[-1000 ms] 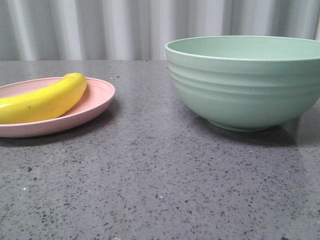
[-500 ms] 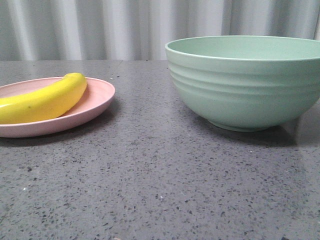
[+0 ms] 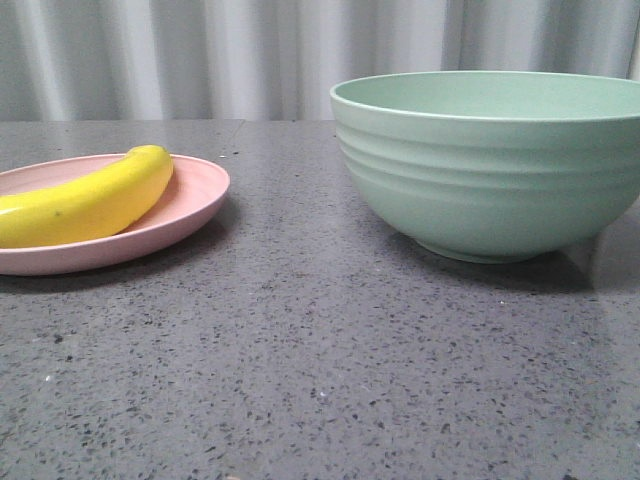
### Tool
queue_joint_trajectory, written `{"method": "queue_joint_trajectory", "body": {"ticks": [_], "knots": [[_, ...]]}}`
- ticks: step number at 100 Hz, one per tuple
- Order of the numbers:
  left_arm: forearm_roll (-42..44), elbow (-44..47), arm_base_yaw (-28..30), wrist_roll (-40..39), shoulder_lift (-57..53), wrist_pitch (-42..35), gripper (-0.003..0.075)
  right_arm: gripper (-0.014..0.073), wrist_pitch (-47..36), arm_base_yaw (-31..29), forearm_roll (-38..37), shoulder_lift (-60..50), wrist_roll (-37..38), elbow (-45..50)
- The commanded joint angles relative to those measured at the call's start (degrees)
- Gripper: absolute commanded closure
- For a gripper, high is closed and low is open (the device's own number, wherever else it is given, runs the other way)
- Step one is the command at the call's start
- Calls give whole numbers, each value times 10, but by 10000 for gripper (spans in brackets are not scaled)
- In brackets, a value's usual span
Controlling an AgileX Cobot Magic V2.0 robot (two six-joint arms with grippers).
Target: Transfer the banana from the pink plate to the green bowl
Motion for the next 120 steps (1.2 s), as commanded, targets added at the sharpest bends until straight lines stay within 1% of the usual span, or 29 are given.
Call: {"method": "queue_joint_trajectory", "body": {"ticks": [1,11,29,39,52,60,68,75,80,82,87,94,99,109,114,120], "knots": [[-14,-25,2,-5,-14,-48,741,664,-41,10,0,21,-3,-33],[-34,-52,2,-5,-3,-39,741,655,-10,14,0,45,-3,-64],[-38,-120,2,-5,48,-1,741,645,27,14,1,109,-3,-137],[-51,-152,2,-5,85,-1,741,645,55,14,2,151,-3,-182],[-58,-186,2,-5,135,-2,741,645,110,14,25,210,-3,-243],[-58,-203,2,-5,169,-9,739,645,147,14,26,247,-3,-273],[-58,-218,2,-5,203,-7,729,645,152,14,26,270,-3,-292],[-58,-228,2,-5,231,-12,659,646,136,14,26,282,-3,-294],[-58,-232,2,-5,248,-25,560,647,133,14,26,287,-3,-294],[-58,-233,2,-5,255,-29,532,647,133,14,26,289,-3,-294],[-58,-233,2,-5,267,-53,418,647,131,14,26,292,-3,-293],[-61,-233,2,-5,282,-77,318,647,128,14,26,295,-3,-290],[-67,-233,2,-5,291,-87,294,647,128,14,26,296,-3,-290],[-71,-234,2,-5,310,-98,302,647,127,14,26,296,-3,-290],[-71,-239,0,-5,320,-85,302,647,125,14,26,296,-3,-290],[-72,-254,-6,-6,334,-52,302,647,119,14,26,296,-3,-290]]}}
